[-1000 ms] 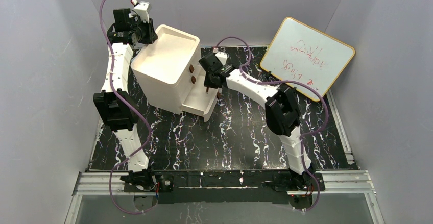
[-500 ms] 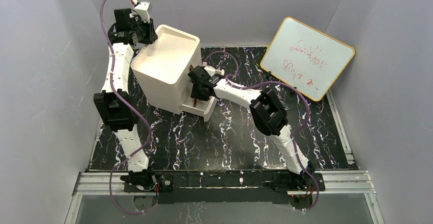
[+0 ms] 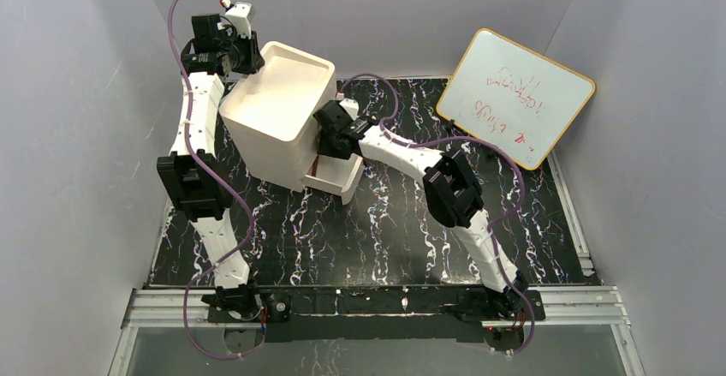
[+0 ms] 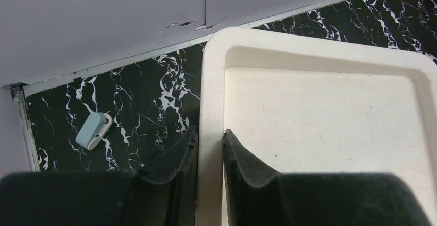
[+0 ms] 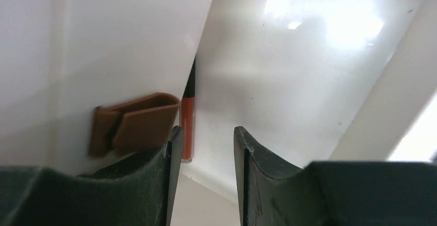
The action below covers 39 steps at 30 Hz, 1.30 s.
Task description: Organize the makeup
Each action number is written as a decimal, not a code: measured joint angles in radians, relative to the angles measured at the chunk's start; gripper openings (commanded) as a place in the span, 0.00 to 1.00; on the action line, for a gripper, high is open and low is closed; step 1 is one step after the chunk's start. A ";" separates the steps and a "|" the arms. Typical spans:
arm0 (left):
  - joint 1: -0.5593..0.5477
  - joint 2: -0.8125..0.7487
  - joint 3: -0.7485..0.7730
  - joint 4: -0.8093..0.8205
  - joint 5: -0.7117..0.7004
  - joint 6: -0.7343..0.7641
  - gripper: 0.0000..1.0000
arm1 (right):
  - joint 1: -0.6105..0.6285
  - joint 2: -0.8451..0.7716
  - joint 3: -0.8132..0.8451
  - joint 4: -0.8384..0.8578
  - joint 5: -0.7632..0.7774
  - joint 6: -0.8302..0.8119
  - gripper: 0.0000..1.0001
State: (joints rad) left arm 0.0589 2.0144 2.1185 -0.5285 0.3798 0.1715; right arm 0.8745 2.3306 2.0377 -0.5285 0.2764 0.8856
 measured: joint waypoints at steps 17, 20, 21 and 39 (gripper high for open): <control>0.000 0.000 -0.001 0.000 0.000 0.000 0.00 | -0.035 -0.675 -0.489 0.147 0.113 -0.275 0.77; 0.000 0.000 -0.001 0.000 0.000 0.000 0.00 | -0.097 -0.726 -0.640 0.222 -0.028 -0.427 0.90; 0.000 0.000 -0.001 0.000 -0.001 0.000 0.00 | -0.119 -0.727 -0.680 0.235 -0.084 -0.481 0.91; -0.004 -0.009 -0.001 -0.021 -0.008 0.000 0.00 | -0.270 -0.494 -0.778 0.482 -0.486 -0.954 0.98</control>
State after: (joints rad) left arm 0.0547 2.0052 2.1174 -0.5499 0.3721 0.1715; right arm 0.6041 1.8362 1.2598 -0.0467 -0.2096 -0.0681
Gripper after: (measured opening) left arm 0.184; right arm 0.982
